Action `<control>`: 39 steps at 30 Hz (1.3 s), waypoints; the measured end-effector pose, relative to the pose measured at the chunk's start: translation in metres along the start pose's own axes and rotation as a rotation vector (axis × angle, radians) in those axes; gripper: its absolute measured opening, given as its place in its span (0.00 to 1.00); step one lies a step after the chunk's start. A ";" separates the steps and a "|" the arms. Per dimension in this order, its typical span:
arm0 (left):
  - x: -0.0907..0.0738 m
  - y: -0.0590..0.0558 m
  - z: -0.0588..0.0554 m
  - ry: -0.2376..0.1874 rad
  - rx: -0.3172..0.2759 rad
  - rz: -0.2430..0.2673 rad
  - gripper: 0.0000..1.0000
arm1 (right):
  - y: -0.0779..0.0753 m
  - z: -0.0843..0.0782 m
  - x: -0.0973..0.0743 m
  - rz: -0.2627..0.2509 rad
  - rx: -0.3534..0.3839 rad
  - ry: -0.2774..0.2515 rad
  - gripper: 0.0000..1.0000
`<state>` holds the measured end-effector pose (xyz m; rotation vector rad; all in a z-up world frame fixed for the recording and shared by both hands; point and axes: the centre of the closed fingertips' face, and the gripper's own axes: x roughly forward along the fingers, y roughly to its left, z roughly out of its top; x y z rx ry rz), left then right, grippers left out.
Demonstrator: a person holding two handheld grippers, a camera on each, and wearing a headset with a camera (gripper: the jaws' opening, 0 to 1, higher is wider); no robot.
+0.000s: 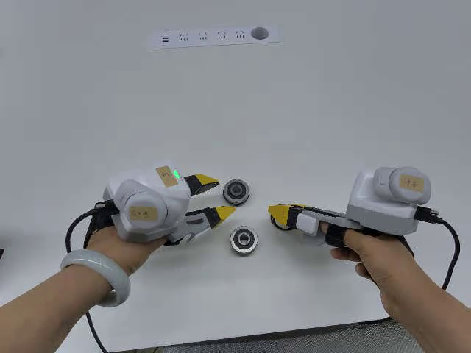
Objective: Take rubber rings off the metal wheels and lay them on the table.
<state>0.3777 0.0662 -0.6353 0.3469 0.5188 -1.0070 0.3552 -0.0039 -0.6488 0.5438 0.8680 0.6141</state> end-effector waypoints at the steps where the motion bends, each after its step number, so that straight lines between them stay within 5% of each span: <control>1: 0.001 0.000 0.001 -0.002 -0.003 0.000 0.28 | 0.000 0.000 0.000 0.000 -0.001 0.001 0.14; 9: 0.012 -0.001 0.010 -0.005 0.010 -0.011 0.25 | -0.001 0.000 0.001 0.004 0.006 -0.003 0.14; 27: 0.027 0.002 0.000 0.057 0.014 -0.020 0.18 | -0.002 -0.005 0.001 0.003 0.020 -0.002 0.13; 39: 0.029 0.003 -0.001 0.059 0.013 -0.028 0.14 | 0.002 -0.001 0.004 0.012 0.029 -0.012 0.13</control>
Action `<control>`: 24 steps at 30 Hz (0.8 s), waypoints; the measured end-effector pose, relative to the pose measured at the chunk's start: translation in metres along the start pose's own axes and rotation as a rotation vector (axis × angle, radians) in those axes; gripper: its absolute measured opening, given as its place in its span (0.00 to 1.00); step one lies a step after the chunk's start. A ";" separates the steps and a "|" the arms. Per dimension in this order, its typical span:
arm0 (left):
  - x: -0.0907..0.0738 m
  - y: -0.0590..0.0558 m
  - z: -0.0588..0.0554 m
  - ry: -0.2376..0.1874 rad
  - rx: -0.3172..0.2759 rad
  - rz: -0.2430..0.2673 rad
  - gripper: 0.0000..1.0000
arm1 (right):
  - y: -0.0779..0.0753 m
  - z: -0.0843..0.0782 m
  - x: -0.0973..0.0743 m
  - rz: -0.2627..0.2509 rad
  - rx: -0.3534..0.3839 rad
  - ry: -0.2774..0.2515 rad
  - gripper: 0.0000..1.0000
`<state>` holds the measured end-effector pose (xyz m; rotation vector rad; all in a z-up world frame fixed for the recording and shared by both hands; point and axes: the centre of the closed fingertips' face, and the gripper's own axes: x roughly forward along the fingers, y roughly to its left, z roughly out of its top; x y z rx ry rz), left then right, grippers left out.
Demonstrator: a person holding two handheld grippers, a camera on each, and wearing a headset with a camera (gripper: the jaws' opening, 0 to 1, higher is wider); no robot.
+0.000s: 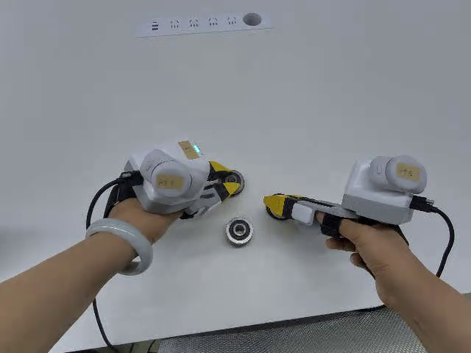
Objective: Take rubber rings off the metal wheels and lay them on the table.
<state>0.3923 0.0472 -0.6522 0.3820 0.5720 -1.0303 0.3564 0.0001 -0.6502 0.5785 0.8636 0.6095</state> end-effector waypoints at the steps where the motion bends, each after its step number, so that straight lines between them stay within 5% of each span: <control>1: 0.000 0.000 0.000 -0.001 0.003 -0.001 0.14 | 0.002 0.001 0.001 0.001 0.000 0.000 0.13; 24: 0.000 0.000 -0.001 -0.010 0.000 -0.010 0.13 | 0.014 0.022 0.032 0.053 -0.022 0.013 0.14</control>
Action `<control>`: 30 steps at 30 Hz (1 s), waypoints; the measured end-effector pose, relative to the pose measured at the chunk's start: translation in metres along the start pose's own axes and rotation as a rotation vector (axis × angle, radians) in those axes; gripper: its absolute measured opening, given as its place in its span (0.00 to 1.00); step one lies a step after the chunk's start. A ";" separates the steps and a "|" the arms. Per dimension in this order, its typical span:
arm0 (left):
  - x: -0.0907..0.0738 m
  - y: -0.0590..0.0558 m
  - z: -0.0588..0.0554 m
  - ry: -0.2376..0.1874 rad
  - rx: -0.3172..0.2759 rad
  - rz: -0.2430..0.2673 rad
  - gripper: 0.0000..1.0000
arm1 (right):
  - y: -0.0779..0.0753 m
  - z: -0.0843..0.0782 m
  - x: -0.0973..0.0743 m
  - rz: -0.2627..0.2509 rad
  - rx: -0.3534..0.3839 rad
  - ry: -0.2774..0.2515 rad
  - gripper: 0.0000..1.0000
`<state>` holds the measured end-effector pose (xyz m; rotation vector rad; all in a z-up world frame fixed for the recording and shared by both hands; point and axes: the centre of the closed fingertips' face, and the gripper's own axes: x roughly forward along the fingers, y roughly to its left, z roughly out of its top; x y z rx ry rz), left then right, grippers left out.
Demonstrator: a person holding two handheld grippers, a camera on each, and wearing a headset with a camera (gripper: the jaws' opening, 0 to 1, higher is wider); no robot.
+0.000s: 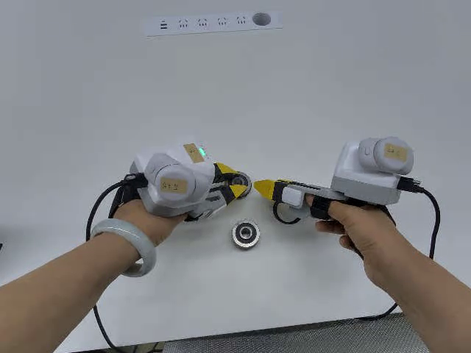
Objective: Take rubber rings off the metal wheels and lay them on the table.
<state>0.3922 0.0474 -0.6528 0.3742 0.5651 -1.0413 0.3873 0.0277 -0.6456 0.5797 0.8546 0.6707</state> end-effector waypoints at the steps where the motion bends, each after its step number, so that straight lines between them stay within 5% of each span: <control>1: 0.000 0.000 0.000 -0.001 -0.001 0.000 0.13 | 0.000 0.001 0.001 0.002 0.000 0.000 0.14; 30: 0.000 0.000 0.001 -0.015 -0.010 -0.001 0.13 | -0.002 0.001 0.025 0.041 0.005 0.058 0.15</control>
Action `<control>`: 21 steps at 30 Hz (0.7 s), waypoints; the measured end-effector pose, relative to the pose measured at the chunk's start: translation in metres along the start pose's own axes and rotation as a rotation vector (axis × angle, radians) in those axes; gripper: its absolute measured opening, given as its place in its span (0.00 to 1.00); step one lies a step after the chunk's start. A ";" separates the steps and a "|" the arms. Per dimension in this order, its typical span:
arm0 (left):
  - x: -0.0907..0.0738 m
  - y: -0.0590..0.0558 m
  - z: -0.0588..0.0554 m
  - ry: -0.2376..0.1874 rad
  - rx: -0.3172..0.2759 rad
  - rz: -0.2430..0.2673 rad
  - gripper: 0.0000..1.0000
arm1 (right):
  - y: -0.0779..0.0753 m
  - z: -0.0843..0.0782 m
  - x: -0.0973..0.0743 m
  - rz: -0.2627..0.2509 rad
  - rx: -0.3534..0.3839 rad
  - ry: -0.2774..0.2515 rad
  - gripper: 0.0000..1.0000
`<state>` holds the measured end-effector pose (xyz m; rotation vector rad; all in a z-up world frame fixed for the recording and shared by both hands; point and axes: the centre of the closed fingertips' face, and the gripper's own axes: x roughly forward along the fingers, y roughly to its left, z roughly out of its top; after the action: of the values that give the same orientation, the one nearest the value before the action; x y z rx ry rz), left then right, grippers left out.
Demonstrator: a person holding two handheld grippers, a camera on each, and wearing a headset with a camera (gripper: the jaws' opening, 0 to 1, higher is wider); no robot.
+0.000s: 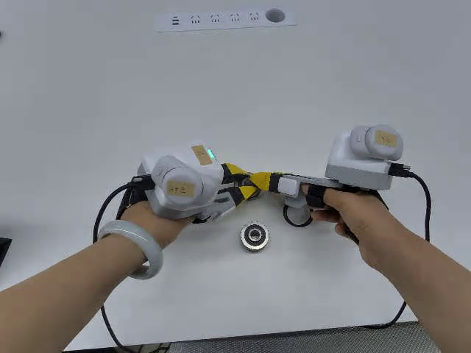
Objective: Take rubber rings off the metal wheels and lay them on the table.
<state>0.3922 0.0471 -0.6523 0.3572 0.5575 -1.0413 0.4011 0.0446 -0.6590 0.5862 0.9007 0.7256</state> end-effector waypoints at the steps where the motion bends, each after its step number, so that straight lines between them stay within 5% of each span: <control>1: 0.000 0.000 0.000 -0.001 0.000 0.000 0.13 | 0.000 -0.001 0.000 0.001 0.001 0.003 0.15; 21: 0.000 0.000 0.000 -0.007 -0.004 -0.002 0.13 | 0.005 -0.009 -0.011 0.029 0.029 0.014 0.10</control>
<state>0.3919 0.0473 -0.6524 0.3492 0.5538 -1.0428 0.3873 0.0402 -0.6545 0.6210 0.9187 0.7446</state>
